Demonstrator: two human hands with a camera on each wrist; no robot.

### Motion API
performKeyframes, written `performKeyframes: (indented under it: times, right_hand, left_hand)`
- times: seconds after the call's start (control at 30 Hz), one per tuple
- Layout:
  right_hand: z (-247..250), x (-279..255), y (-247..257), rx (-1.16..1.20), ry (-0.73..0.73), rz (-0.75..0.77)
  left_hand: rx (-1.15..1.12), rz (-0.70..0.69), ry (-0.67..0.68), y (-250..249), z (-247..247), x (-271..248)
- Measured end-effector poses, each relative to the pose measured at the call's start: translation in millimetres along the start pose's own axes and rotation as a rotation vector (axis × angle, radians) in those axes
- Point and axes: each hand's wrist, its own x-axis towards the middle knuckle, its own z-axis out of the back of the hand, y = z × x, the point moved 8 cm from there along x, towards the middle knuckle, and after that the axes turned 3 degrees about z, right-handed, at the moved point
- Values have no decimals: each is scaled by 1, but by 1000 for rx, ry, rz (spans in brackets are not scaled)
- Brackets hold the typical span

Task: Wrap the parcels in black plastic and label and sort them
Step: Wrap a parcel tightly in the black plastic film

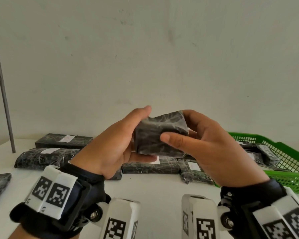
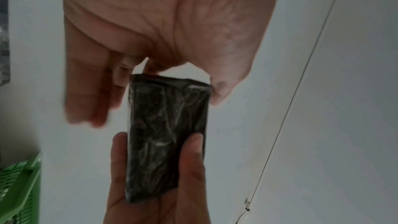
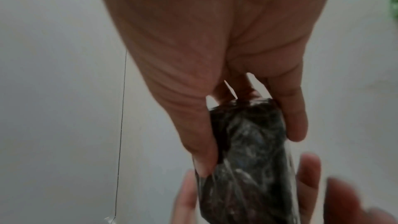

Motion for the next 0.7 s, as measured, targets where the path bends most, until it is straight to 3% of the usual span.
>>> performKeyframes:
  times: [0.13, 0.27, 0.37, 0.7]
  right_hand:
    - [4, 1, -1, 33, -56, 2]
    - [4, 2, -3, 188, -74, -19]
    - [3, 1, 0, 288, -72, -2]
    - [5, 1, -5, 312, -45, -23]
  left_hand:
    - [106, -138, 57, -11, -2, -3]
    - [155, -263, -44, -20, 5, -3]
    - [176, -270, -36, -21, 3, -4]
    - [152, -234, -17, -18, 5, -3]
